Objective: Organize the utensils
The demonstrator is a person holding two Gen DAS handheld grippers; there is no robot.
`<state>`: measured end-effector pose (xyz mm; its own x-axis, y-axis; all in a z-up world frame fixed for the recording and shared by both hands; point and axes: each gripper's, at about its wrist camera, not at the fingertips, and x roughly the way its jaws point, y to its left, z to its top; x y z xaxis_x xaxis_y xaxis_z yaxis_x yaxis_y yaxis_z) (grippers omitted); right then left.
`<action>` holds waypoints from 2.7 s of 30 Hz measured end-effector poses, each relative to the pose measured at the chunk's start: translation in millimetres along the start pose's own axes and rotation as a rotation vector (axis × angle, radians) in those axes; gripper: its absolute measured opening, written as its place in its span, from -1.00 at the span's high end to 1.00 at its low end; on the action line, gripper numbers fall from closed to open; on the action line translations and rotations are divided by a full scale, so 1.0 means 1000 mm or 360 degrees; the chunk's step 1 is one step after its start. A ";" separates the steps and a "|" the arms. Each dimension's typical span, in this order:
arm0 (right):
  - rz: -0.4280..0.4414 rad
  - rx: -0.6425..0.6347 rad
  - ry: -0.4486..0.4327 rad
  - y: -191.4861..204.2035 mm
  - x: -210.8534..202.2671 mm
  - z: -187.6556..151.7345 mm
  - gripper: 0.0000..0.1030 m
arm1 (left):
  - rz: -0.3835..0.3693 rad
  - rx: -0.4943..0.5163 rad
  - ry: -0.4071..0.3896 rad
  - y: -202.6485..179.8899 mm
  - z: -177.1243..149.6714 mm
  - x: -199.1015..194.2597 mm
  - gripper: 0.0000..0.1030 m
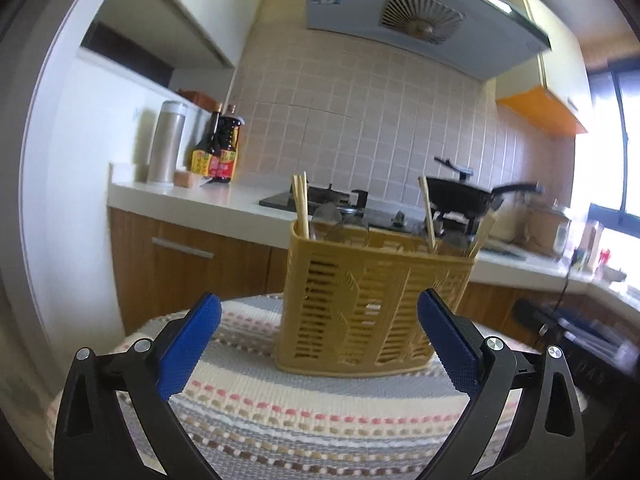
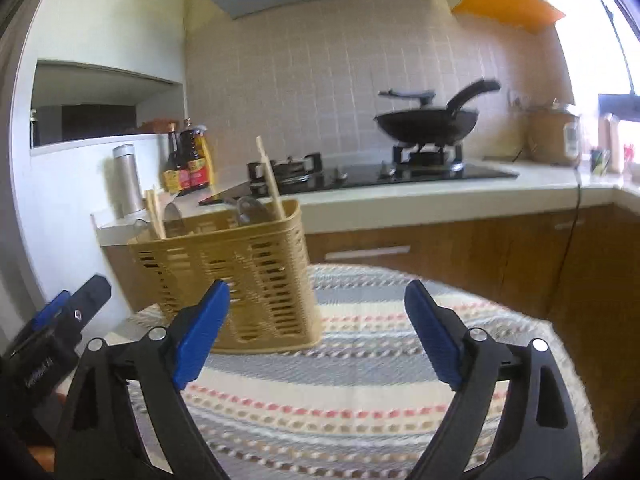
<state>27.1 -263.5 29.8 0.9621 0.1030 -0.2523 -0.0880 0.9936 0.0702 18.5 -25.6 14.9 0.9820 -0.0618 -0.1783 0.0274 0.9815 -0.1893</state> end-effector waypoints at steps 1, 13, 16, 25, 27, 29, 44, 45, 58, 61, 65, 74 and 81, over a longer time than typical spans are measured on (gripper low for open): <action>0.0004 -0.0010 0.0016 0.000 0.003 0.000 -0.71 | 0.0014 0.0024 0.0016 -0.002 -0.001 0.003 -0.85; 0.0107 -0.0054 0.0063 0.006 0.007 0.004 -0.80 | 0.0059 0.0114 0.0090 -0.006 -0.004 0.010 -0.85; 0.0099 -0.0065 0.0040 0.007 0.004 0.005 -0.84 | 0.0063 0.0128 0.0074 -0.009 -0.004 0.009 -0.85; 0.0023 -0.0117 0.0014 0.011 0.001 0.002 -0.84 | 0.0045 0.0174 0.0073 -0.016 -0.006 0.009 -0.85; 0.0029 -0.0106 0.0029 0.010 0.003 0.003 -0.84 | 0.0049 0.0161 0.0077 -0.014 -0.005 0.009 -0.85; 0.0041 -0.0083 0.0037 0.008 0.005 0.003 -0.84 | 0.0056 0.0148 0.0084 -0.013 -0.005 0.010 -0.85; 0.0014 0.0020 0.0052 -0.008 0.007 0.006 -0.84 | 0.0043 0.0142 0.0102 -0.012 -0.007 0.010 -0.85; 0.0013 0.0021 0.0053 -0.008 0.007 0.006 -0.84 | 0.0041 0.0145 0.0104 -0.012 -0.007 0.009 -0.85; -0.0002 -0.0012 0.0053 -0.004 0.010 0.005 -0.85 | 0.0028 0.0154 0.0128 -0.015 -0.007 0.012 -0.85; -0.0001 -0.0012 0.0047 -0.003 0.009 0.004 -0.84 | 0.0028 0.0153 0.0134 -0.014 -0.007 0.013 -0.85; 0.0003 -0.0001 0.0047 -0.005 0.008 0.004 -0.85 | 0.0028 0.0156 0.0135 -0.015 -0.007 0.013 -0.85; 0.0011 0.0020 0.0052 -0.007 0.008 0.005 -0.85 | 0.0025 0.0157 0.0143 -0.015 -0.007 0.014 -0.85; 0.0012 0.0023 0.0054 -0.007 0.008 0.006 -0.85 | 0.0021 0.0163 0.0144 -0.016 -0.008 0.014 -0.85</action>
<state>37.4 -270.3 32.6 0.9521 0.1123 -0.2845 -0.0913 0.9921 0.0859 30.7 -43.4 7.8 0.9617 -0.0602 -0.2674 0.0379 0.9954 -0.0875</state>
